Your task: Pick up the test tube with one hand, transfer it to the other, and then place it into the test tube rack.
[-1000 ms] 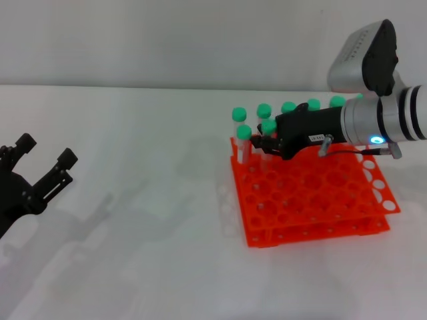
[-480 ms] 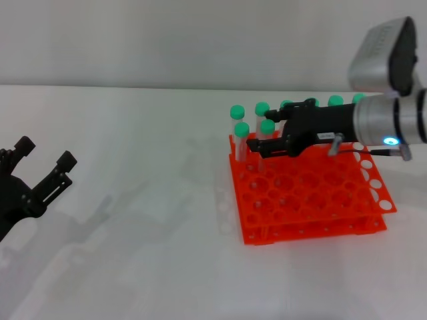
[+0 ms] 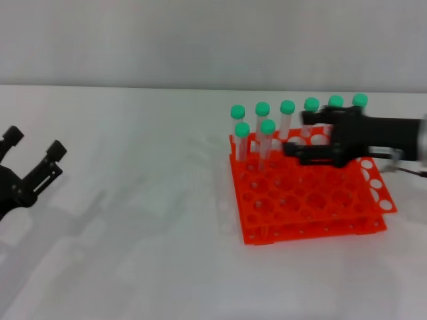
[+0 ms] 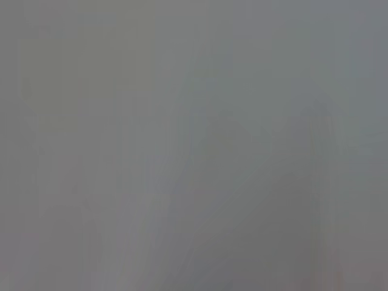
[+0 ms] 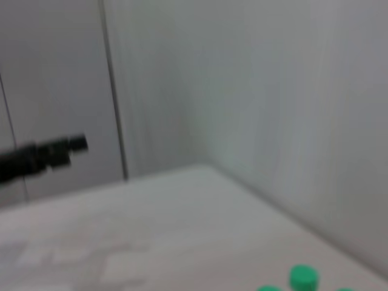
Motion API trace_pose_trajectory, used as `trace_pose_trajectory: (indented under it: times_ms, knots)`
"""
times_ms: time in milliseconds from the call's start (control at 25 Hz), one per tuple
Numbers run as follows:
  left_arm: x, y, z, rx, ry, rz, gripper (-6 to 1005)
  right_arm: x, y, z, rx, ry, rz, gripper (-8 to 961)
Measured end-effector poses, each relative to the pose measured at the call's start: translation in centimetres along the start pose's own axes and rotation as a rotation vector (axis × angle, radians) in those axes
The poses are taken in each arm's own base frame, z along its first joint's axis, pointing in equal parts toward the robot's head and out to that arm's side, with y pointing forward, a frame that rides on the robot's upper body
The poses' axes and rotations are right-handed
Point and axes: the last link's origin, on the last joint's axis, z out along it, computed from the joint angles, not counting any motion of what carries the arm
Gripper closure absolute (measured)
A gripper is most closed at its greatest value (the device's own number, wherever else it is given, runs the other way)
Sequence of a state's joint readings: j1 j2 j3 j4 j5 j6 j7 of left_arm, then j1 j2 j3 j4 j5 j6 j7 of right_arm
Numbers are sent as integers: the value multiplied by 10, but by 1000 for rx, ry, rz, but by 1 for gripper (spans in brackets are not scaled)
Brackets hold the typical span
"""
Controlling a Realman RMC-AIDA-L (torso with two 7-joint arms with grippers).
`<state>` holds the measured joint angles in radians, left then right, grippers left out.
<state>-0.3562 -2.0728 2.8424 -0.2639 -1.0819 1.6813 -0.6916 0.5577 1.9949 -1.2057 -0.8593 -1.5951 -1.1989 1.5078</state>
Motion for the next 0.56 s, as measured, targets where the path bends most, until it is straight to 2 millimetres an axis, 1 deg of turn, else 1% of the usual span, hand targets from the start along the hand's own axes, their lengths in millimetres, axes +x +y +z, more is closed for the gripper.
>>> trace_pose_trajectory:
  times_ms: [120,160,200,320,360,400,560]
  knots:
    - [5,-6,0,32,22,25,111,12,-4,-31,54,-78,17,138]
    - [7,-9,0,47,32,32,111,19,-5,-45,84,-108,26,138]
    - [8,-11,0,58,41,37,111,24,-6,-53,109,-128,32,139]
    - [13,-16,1,90,70,43,111,47,-9,-83,211,-187,59,140]
    - [14,-17,1,104,82,45,111,63,-9,-99,281,-231,73,140]
    - [15,-18,1,109,86,45,111,63,-9,-99,281,-231,73,140]
    - [16,-22,1,146,98,36,111,88,0,-126,400,-349,97,140]
